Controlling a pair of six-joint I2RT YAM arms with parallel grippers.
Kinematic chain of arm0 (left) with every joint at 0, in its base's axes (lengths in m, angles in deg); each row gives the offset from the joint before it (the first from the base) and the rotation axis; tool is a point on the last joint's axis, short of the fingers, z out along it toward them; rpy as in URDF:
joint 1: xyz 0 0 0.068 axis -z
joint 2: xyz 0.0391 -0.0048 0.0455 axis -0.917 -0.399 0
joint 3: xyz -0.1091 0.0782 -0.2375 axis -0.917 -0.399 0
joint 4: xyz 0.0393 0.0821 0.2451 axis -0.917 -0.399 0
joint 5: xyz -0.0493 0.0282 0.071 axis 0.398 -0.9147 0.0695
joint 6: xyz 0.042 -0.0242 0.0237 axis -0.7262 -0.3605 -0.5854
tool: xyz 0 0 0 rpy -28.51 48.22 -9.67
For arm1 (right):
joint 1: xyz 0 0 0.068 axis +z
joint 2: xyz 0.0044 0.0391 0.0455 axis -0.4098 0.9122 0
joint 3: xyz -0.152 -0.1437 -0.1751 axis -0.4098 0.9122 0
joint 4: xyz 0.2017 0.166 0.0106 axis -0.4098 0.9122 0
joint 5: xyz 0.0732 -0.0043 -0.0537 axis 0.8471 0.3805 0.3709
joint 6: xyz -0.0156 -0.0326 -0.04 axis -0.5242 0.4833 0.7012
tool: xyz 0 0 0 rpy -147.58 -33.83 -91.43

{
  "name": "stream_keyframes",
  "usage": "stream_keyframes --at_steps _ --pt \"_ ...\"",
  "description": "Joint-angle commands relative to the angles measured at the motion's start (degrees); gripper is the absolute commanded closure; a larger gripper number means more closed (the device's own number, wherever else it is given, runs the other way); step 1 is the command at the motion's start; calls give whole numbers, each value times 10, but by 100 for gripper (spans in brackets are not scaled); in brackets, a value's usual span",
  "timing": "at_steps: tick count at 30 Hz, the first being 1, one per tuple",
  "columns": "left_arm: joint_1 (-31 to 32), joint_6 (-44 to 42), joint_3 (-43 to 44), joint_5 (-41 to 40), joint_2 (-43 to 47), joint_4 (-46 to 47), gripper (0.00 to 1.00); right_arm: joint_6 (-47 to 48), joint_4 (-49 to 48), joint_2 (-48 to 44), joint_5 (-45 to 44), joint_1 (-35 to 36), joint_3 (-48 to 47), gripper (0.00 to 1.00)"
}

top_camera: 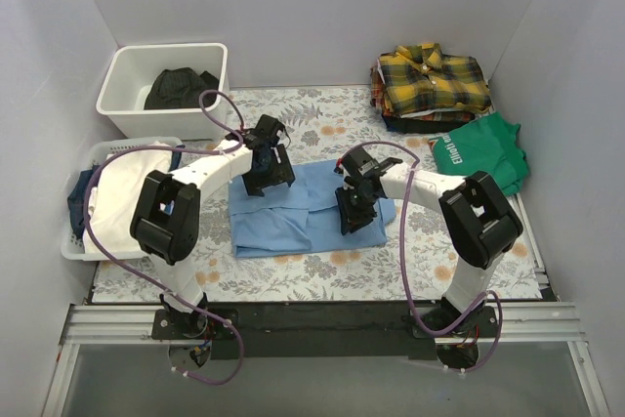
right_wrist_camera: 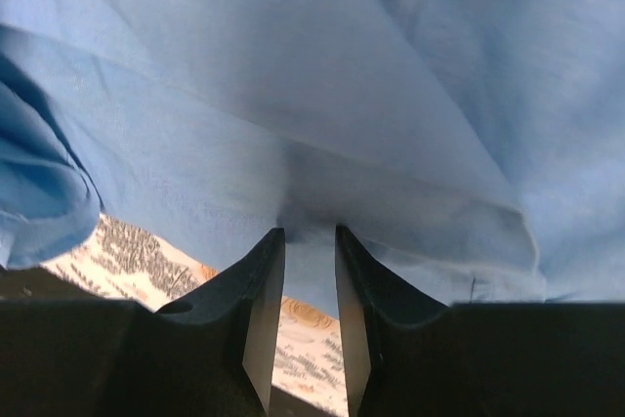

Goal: Fold and stack the long sleeve shirts
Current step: Fold the shirt

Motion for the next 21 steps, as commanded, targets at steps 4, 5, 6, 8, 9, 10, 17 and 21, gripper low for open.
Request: stream_keyframes --at_steps 4,5,6,8,9,10,17,21 --pt "0 -55 22 37 -35 19 28 25 81 -24 21 4 -33 63" --pt "0 -57 21 37 -38 17 28 30 100 -26 8 4 -42 63" --pt "0 -59 19 31 -34 16 28 31 108 -34 3 4 -62 63" --pt "0 -60 15 17 -16 9 27 36 117 -48 -12 4 -78 63" --pt "-3 -62 14 11 -6 9 27 37 118 -55 -19 4 -84 63" --pt "-5 -60 16 3 19 -2 26 36 119 -69 -24 3 -99 63" --pt "-40 -44 -3 -4 140 -57 24 53 115 -78 -20 10 -155 62" --pt "-60 -22 -74 15 197 -75 24 83 115 -30 -34 47 -196 62"
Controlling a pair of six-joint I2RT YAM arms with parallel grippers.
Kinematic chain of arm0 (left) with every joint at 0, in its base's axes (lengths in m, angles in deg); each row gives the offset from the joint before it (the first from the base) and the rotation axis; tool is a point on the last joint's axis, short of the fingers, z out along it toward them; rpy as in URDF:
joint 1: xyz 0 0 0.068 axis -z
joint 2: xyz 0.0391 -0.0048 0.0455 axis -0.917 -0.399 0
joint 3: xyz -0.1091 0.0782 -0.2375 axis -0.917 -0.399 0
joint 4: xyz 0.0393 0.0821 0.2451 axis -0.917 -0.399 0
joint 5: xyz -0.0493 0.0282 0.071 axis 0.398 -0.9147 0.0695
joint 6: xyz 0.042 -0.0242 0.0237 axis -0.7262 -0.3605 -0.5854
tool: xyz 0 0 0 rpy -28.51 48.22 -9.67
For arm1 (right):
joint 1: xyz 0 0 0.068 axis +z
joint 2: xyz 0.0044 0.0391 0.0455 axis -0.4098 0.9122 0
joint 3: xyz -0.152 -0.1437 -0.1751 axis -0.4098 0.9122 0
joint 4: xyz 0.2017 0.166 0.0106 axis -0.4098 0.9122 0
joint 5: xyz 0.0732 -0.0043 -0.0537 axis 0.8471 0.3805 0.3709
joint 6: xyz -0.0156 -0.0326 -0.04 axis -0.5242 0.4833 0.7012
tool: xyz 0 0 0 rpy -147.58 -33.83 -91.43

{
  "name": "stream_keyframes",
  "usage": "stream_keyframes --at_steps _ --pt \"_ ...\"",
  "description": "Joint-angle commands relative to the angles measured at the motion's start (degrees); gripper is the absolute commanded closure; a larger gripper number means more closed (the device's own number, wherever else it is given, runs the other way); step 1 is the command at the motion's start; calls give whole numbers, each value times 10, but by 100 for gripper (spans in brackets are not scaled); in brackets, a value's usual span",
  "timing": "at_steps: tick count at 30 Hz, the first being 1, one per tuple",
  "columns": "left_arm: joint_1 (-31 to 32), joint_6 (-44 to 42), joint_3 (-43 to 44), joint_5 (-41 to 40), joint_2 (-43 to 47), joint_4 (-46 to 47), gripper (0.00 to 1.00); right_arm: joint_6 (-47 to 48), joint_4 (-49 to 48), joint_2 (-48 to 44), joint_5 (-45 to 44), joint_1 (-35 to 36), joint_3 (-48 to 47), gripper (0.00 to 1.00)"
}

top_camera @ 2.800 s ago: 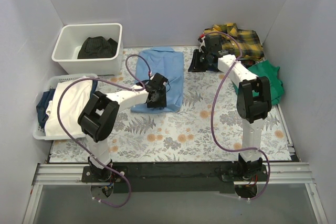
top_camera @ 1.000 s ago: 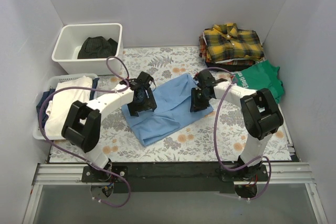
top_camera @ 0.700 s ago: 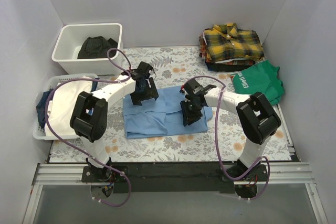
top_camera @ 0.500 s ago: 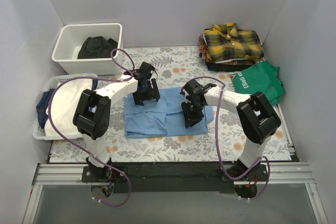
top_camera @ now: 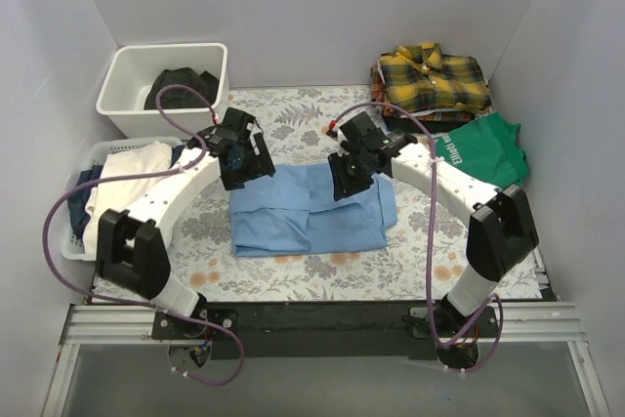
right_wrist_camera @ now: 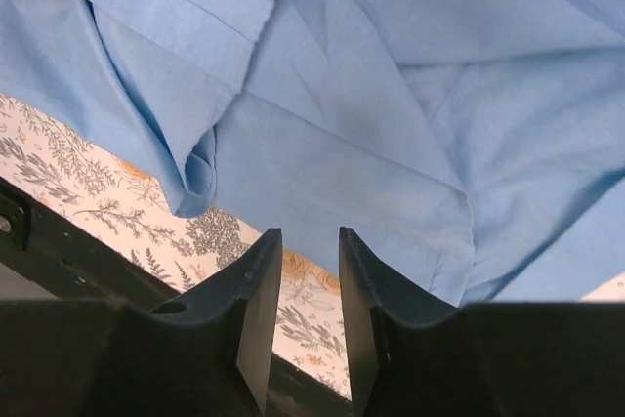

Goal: Fold and stack the long sleeve shirts
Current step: Fold the shirt

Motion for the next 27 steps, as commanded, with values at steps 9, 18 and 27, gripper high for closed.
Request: stream_keyframes --at_steps 9,18,27 --pt "-25 62 -220 86 197 -54 23 33 -51 129 75 91 -45 59" --pt "-25 62 -293 68 197 -58 23 57 -70 144 98 122 -43 58" --pt "-25 87 -308 81 147 -40 25 30 -82 162 53 125 -51 58"
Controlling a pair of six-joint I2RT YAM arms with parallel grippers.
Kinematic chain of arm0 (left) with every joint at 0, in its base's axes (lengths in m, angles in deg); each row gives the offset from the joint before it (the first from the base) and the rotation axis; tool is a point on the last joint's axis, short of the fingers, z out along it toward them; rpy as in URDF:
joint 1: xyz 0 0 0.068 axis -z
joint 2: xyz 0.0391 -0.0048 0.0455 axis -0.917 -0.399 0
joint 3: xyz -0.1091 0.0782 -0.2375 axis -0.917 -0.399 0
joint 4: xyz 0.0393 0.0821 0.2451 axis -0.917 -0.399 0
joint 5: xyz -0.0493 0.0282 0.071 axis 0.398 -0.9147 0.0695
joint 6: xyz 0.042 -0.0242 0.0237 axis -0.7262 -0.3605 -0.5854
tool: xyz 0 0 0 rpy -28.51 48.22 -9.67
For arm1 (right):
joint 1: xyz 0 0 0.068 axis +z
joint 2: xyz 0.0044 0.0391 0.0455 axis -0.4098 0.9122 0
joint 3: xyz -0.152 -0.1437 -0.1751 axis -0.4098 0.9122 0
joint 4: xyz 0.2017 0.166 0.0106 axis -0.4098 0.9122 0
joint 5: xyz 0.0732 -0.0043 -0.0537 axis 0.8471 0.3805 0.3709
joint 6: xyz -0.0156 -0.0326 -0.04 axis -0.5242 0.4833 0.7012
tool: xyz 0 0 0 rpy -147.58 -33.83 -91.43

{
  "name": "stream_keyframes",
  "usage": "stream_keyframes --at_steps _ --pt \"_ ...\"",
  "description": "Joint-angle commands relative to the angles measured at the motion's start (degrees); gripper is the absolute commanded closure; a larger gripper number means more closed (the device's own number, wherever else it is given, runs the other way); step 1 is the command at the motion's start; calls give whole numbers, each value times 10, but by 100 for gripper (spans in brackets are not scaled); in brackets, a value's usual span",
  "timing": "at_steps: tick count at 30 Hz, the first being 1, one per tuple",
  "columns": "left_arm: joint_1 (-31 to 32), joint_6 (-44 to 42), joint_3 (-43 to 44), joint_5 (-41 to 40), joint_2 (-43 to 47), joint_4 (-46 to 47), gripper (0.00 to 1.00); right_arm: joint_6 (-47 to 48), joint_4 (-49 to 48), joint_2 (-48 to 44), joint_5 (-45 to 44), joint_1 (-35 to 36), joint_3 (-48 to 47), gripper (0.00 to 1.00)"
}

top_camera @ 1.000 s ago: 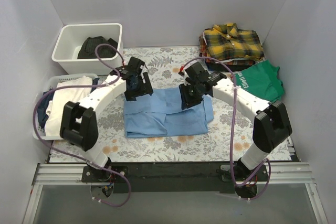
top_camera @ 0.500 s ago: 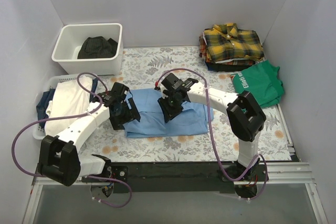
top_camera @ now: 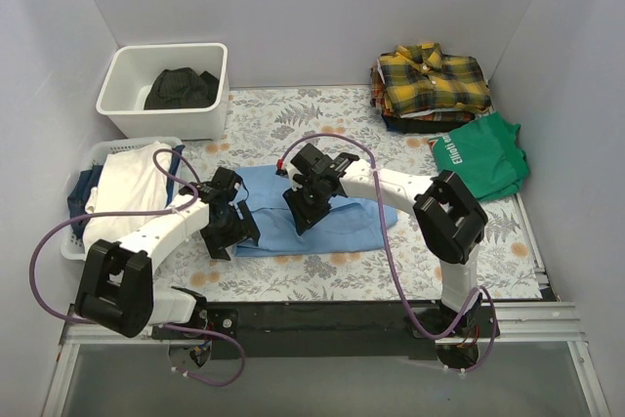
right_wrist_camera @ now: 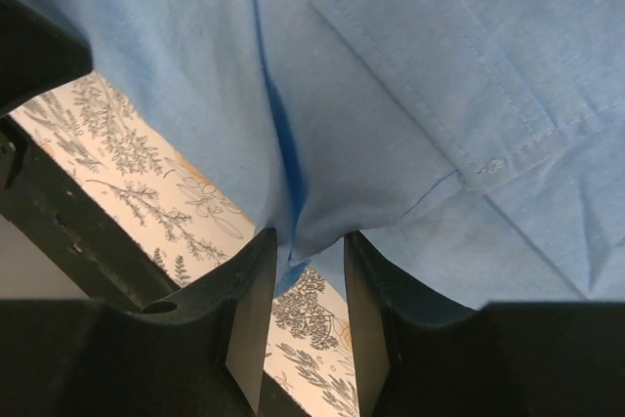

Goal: Fold and stack the long sleeve shirts
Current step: Fold the shirt

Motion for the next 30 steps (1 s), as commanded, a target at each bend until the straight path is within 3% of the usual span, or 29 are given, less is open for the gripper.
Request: stream_keyframes --at_steps 1,5,8,11,15,30 --pt "-1 15 -8 5 -8 6 25 -16 -14 8 -41 -2 -10 57" --pt "-1 20 -13 -4 -21 -7 25 -27 -13 5 -89 -3 -9 52" --pt "-1 25 -16 -6 -30 -13 25 -29 -19 16 -72 -3 -13 52" --pt "-1 25 -16 -9 -31 -17 26 -27 -38 24 -41 -3 -15 62" --pt "-1 24 -16 -11 -25 -24 26 -27 -44 26 -31 -4 -21 98" --pt "-1 31 -21 -11 -51 -34 27 -33 -22 -60 -135 -26 46 99"
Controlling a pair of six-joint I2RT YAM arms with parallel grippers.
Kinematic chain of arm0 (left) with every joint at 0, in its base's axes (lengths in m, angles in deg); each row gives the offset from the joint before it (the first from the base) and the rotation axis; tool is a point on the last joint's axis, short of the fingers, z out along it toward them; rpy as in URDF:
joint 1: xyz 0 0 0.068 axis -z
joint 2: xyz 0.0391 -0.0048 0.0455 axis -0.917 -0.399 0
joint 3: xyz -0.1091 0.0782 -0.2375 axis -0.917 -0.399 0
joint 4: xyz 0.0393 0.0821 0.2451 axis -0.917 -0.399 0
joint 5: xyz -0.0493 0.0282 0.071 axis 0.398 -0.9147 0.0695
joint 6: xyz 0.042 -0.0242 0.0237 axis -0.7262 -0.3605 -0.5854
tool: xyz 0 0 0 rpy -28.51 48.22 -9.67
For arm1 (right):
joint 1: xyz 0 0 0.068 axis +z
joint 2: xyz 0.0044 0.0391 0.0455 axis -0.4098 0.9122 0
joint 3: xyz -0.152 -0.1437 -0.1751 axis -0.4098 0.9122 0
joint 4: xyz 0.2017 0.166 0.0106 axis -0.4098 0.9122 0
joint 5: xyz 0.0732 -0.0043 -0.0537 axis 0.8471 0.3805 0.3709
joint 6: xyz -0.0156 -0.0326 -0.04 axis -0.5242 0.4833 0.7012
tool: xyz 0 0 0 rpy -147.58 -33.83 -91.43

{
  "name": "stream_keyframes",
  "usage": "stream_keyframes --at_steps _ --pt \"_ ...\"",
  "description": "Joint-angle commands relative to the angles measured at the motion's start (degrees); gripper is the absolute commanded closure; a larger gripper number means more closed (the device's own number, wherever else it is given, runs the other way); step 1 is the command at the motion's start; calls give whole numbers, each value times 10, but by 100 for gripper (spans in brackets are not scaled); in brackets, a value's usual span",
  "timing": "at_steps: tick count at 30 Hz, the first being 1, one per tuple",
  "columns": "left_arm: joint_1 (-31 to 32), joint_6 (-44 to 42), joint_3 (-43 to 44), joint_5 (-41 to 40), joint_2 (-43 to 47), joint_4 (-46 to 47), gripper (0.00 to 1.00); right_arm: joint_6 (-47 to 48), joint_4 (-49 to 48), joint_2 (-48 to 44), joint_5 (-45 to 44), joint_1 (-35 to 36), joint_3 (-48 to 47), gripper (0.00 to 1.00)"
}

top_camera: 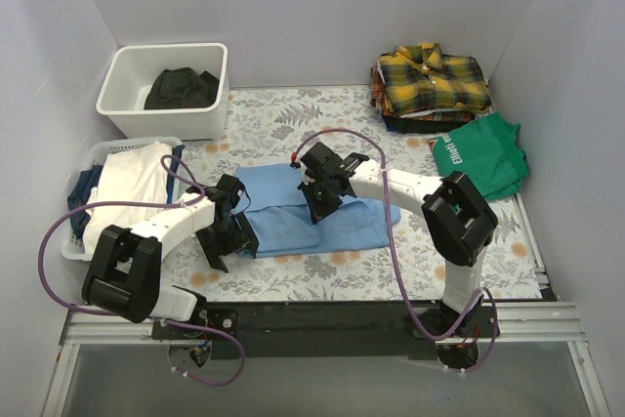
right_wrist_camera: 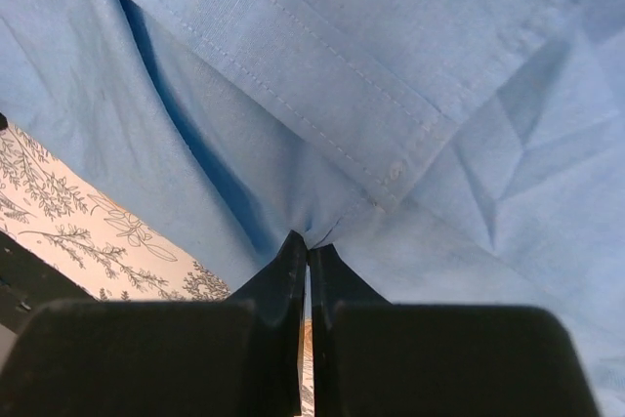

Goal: Fold and stack the long sleeve shirts
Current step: Fold the shirt

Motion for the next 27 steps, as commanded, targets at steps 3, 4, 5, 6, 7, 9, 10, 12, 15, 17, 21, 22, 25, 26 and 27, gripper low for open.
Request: stream_keyframes --at_steps 3,4,5,6,7,9,10,12,15,17,21,22,25,26,27 --pt "-2 5 -1 -8 -7 -11 28 -4 -1 -48 -45 -11 -2 99" --pt "-2 4 0 -8 -7 -12 28 -4 -3 -50 -44 -11 -8 99" --pt "-2 2 1 -8 -6 -15 29 -4 -7 -50 -42 -11 -9 99" --pt "-2 0 5 -8 -3 -16 29 -4 -12 -52 -42 -11 -10 99" --pt "-2 1 6 -8 0 -18 29 -4 -17 -52 -44 -12 -14 99" --pt "-2 -1 13 -8 7 -27 29 -4 -17 -44 -47 -14 -28 97" --pt "-2 -2 16 -8 10 -30 29 -4 -17 -39 -38 -16 -31 96" --pt "-2 -2 33 -8 19 -44 30 -7 -14 -24 -24 -20 -32 91" --pt "-2 1 62 -35 29 -67 29 -23 6 -8 -25 -23 -15 91" --pt "-2 5 100 -49 33 -79 27 -36 20 -6 -36 -28 2 93" --pt "-3 4 150 -61 39 -87 25 -42 19 -23 -39 -35 47 95" --pt "-3 4 159 -61 40 -84 24 -41 20 -22 -39 -36 48 95" --pt "-5 3 159 -59 33 -54 23 -40 21 -15 -28 -38 41 92" --pt "-10 2 152 -55 27 -43 23 -41 21 -10 -24 -38 36 90" --pt "-12 2 147 -45 22 -18 23 -41 24 -8 -22 -38 33 89"
